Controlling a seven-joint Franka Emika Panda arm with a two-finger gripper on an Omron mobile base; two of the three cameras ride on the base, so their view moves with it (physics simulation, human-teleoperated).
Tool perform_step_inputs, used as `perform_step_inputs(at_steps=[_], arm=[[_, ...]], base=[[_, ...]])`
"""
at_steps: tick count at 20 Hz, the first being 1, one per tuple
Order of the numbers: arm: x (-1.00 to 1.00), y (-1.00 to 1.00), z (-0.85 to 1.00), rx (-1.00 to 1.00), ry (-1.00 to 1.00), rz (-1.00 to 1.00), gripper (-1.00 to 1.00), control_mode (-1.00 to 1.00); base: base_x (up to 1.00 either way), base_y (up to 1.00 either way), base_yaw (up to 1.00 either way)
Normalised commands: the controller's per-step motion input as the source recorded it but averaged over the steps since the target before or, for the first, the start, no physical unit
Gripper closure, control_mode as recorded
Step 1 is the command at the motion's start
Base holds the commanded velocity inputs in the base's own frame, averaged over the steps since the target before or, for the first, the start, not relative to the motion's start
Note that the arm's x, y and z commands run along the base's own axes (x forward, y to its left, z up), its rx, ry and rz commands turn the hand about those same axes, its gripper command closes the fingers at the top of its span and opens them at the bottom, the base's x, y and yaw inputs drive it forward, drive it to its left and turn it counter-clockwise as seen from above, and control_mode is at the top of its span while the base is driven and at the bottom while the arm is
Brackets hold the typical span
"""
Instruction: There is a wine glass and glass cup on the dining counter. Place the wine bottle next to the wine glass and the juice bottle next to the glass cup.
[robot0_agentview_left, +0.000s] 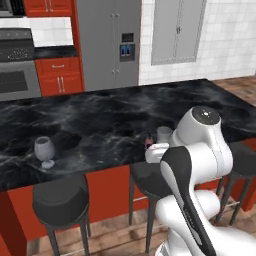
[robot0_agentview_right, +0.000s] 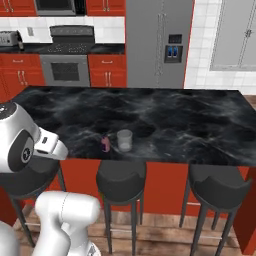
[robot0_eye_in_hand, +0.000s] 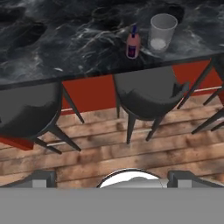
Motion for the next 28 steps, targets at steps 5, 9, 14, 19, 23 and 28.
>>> perform_step_inputs(at_steps=[5, 9, 14, 19, 23, 28], arm=[[0.00, 0.00, 0.00, 0.00, 0.00, 0.00, -1.00, 1.00], [0.00, 0.00, 0.00, 0.00, 0.00, 0.00, -1.00, 1.00], [0.00, 0.00, 0.00, 0.00, 0.00, 0.00, -1.00, 1.00], [0.00, 0.00, 0.00, 0.00, 0.00, 0.00, -1.00, 1.00], [0.00, 0.00, 0.00, 0.00, 0.00, 0.00, -1.00, 1.00], [0.00, 0.00, 0.00, 0.00, 0.00, 0.00, -1.00, 1.00]], base=[[-0.41, 0.45, 0.05], [0.00, 0.94, 0.03], [0.00, 0.94, 0.00], [0.00, 0.94, 0.00], [0.01, 0.94, 0.00], [0.00, 0.94, 0.00]])
